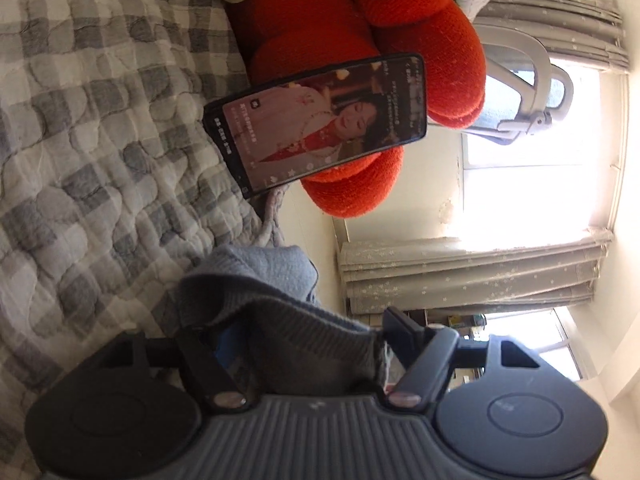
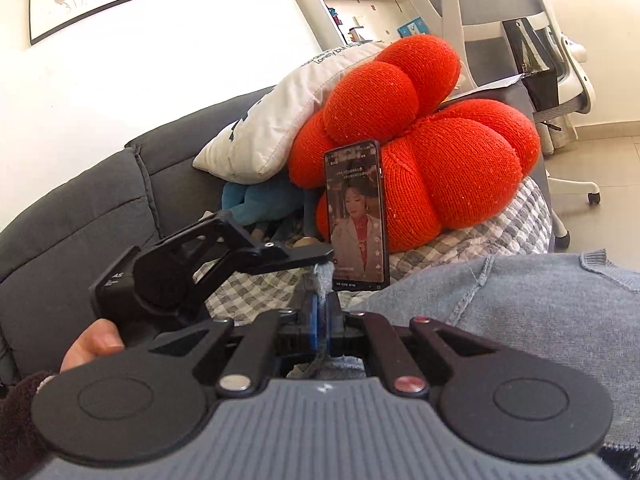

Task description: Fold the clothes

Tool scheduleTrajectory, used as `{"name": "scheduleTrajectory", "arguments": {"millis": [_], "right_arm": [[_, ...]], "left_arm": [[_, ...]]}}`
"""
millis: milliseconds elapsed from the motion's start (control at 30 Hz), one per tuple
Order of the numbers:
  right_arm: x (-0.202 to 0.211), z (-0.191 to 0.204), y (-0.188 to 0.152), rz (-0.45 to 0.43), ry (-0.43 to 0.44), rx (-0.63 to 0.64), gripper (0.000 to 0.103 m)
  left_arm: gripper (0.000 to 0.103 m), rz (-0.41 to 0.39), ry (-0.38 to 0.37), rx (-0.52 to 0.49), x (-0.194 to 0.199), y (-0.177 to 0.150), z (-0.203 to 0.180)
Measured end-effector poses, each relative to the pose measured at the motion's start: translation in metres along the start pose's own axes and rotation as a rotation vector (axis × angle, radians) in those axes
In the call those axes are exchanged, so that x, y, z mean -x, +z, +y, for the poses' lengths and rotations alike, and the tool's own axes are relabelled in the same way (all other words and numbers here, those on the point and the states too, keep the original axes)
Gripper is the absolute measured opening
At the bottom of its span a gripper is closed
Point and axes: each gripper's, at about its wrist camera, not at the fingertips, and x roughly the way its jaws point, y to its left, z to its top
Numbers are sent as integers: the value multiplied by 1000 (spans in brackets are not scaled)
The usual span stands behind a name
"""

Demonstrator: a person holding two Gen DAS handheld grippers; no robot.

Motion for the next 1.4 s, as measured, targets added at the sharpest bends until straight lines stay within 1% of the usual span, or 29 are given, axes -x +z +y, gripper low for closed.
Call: {"name": "scheduleTrajectory", "arguments": {"millis": [67, 100, 133, 167, 200, 300, 367, 400, 467, 500, 567, 600, 633, 667, 700, 733, 767, 800, 900, 933, 967, 1067, 1200, 1267, 1333, 1367, 1400], "right_arm": [[-1, 1, -1, 10, 7, 4, 3], [-2, 2, -2, 16, 10, 7, 3], [-3, 4, -3, 22, 12, 12, 3], [-4, 5, -4, 26, 13, 17, 3], [-5, 7, -5, 30, 13, 22, 3], [-14, 15, -9, 53, 6, 37, 3], [-22, 22, -12, 75, 8, 50, 3], [-25, 24, -13, 86, 11, 55, 3], [-29, 29, -15, 108, 20, 64, 4], [-31, 30, -16, 119, 22, 66, 4], [-34, 31, -18, 139, 22, 66, 5], [-35, 31, -18, 148, 22, 65, 5], [-35, 30, -18, 156, 25, 63, 5], [-35, 30, -19, 164, 29, 60, 5], [-35, 29, -19, 173, 33, 57, 5], [-36, 28, -20, 181, 35, 54, 5], [-36, 28, -20, 189, 35, 51, 5], [-36, 27, -21, 195, 36, 48, 5], [-35, 28, -22, 203, 42, 47, 5], [-35, 28, -23, 206, 44, 48, 6], [-35, 28, -23, 208, 47, 48, 6], [-35, 28, -25, 216, 54, 49, 6], [-35, 27, -25, 221, 56, 43, 7], [-34, 27, -25, 224, 58, 39, 7], [-35, 28, -25, 227, 58, 39, 7], [-35, 28, -25, 228, 58, 40, 7], [-36, 29, -25, 231, 57, 41, 7]], "left_arm": [[40, -44, 66, -31, -2, 3, -5], [34, -67, 93, -60, -3, 5, -8], [18, -84, 116, -95, -4, 6, -12], [6, -97, 137, -141, -5, 7, -17], [4, -112, 157, -205, -6, 6, -23], [4, -173, 200, -418, -4, 1, -42], [4, -235, 192, -553, 2, -4, -51], [4, -259, 189, -603, 4, -5, -53], [4, -294, 185, -667, 6, -6, -53], [4, -302, 207, -690, 5, -5, -53], [4, -281, 284, -683, -3, 1, -49], [4, -267, 306, -661, -7, 5, -45], [5, -251, 312, -631, -9, 9, -40], [6, -235, 300, -592, -9, 12, -35], [10, -214, 281, -544, -9, 16, -29], [17, -198, 256, -493, -11, 21, -25], [19, -188, 234, -447, -12, 26, -22], [19, -185, 221, -419, -12, 29, -20], [17, -195, 218, -399, -14, 32, -21], [10, -208, 224, -416, -14, 30, -24], [4, -221, 228, -446, -15, 26, -29], [3, -258, 216, -594, -15, 13, -49], [3, -284, 109, -876, -12, -11, -77], [3, -318, 74, -961, -7, -20, -86], [4, -362, 73, -1011, -3, -24, -90], [4, -384, 90, -1027, -2, -25, -91], [4, -400, 133, -1036, -2, -24, -90]]}}
